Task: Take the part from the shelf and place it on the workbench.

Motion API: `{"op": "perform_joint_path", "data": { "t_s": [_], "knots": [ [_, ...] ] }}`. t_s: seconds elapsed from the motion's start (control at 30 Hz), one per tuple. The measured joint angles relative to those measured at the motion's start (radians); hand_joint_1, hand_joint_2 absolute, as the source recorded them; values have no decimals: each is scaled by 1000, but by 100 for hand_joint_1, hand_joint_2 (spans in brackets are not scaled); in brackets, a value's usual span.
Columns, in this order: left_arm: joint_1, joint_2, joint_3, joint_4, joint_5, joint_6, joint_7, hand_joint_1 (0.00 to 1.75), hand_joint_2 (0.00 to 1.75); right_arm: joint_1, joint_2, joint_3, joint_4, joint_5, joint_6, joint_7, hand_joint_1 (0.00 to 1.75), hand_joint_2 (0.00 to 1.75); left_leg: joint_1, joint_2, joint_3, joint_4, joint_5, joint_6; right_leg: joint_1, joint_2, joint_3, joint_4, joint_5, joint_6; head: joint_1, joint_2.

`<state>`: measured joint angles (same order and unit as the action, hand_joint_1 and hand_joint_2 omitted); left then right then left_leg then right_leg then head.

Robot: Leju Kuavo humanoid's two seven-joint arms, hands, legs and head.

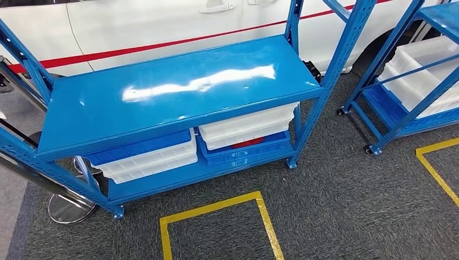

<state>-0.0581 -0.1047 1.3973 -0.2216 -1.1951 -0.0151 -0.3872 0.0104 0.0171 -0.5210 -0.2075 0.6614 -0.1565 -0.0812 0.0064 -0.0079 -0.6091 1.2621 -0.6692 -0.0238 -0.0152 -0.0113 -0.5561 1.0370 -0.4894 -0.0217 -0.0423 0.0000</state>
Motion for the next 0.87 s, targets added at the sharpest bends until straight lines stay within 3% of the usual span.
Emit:
{"op": "perform_joint_path", "data": {
  "t_s": [0.1, 0.17, 0.27, 0.4, 0.53, 0.7, 0.73, 0.83, 0.87],
  "knots": [
    [3, 0, 0, 0, 0, 3, 5, 0, 0, 0, 1, -5, 0, 0, -6, -5, 0, 0, -1, 8, 13, -161, 151, 10, 1, -2, 38, -1, -29, 7, 0, 0],
    [3, 1, 0, 0, 0, 3, 7, 0, 0, -3, 2, -10, 1, 0, -9, -7, 0, 0, -6, 15, 16, -215, 206, 21, 3, -1, 46, 0, -40, 17, 0, 0],
    [2, 1, 0, 1, 1, 3, 9, 0, 0, -6, 1, -15, 1, 0, -10, -10, 0, 0, -7, 11, 17, -222, 219, 25, 6, -3, 50, -2, -47, 18, 1, 0],
    [1, 1, 0, 2, 3, 2, 9, 0, 0, -11, 2, -16, 1, 2, -9, -14, 0, 0, -9, 7, 17, -223, 214, 33, 6, -6, 58, -18, -49, 21, 1, 0],
    [1, 1, 1, 2, 13, 4, 11, 0, 0, -11, 1, -16, 1, 11, -10, -26, 0, 175, -9, 7, 19, -223, 210, 39, 6, -6, 62, -25, -48, 24, 1, 0],
    [3, 1, 5, 2, 23, 14, 16, 0, 0, -12, 1, -16, 1, 25, -9, -26, 0, 175, -11, 7, 19, -223, 210, 42, 4, -6, 63, -27, -45, 34, 1, 0],
    [3, 1, 6, 2, 24, 18, 19, 0, 44, -12, 1, -16, 1, 24, -9, -26, 0, 175, -11, 7, 20, -223, 210, 42, 4, -6, 63, -27, -45, 34, 1, 0],
    [4, 1, 8, 2, 26, 39, 39, 0, 175, -12, 1, -20, 1, 22, -11, -25, 0, 44, -11, 7, 20, -222, 211, 43, 4, -6, 63, -27, -44, 37, 1, 0],
    [4, 1, 9, 2, 26, 44, 43, 0, 175, -12, 1, -21, 1, 23, -11, -25, 0, 0, -11, 7, 21, -222, 211, 43, 4, -6, 63, -27, -44, 37, 1, 0]
  ]
}}
